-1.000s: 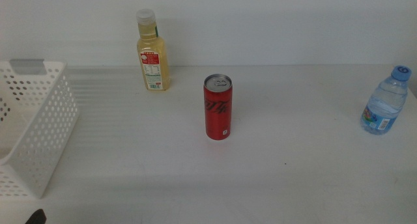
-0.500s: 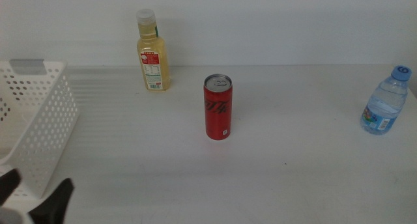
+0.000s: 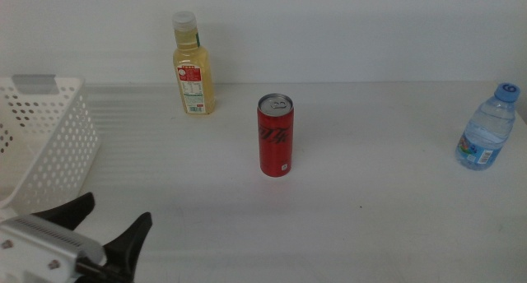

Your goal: Use arms to grab the bottles and put them into the dustbin to the left of the table.

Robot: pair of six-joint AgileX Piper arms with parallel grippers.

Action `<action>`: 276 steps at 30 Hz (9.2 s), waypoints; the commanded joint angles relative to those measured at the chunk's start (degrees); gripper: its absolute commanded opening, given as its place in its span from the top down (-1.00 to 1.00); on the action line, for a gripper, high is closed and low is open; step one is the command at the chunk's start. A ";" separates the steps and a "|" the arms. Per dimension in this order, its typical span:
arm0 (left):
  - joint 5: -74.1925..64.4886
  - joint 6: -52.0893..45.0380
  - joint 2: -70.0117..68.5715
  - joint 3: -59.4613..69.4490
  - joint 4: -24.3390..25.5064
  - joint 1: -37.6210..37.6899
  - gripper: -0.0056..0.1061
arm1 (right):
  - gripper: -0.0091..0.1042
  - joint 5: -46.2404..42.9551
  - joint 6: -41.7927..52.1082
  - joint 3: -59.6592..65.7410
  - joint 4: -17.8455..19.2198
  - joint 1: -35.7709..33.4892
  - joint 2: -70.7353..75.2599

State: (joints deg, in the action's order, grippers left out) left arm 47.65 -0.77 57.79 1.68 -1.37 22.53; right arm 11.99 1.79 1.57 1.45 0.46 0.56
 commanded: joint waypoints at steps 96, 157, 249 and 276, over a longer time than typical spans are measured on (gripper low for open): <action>11.42 24.41 48.43 -48.15 27.68 0.29 -0.71 | -0.35 -4.39 0.18 -0.39 0.39 0.32 1.53; -2.10 26.51 58.88 -64.19 30.30 0.96 0.99 | -0.35 -4.39 0.18 -0.39 0.39 0.32 1.53; -118.52 -14.52 33.66 -97.70 -8.05 -41.03 0.99 | -0.35 -4.39 0.18 -0.39 0.39 0.32 1.53; -116.62 -17.71 54.57 -100.94 -6.55 -42.66 0.99 | -0.35 -4.39 0.18 -0.39 0.39 0.32 1.53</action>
State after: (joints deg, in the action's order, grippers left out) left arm -70.40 -18.58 114.96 -97.08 -6.78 -20.25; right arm 11.99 1.79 1.57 1.45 0.46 0.56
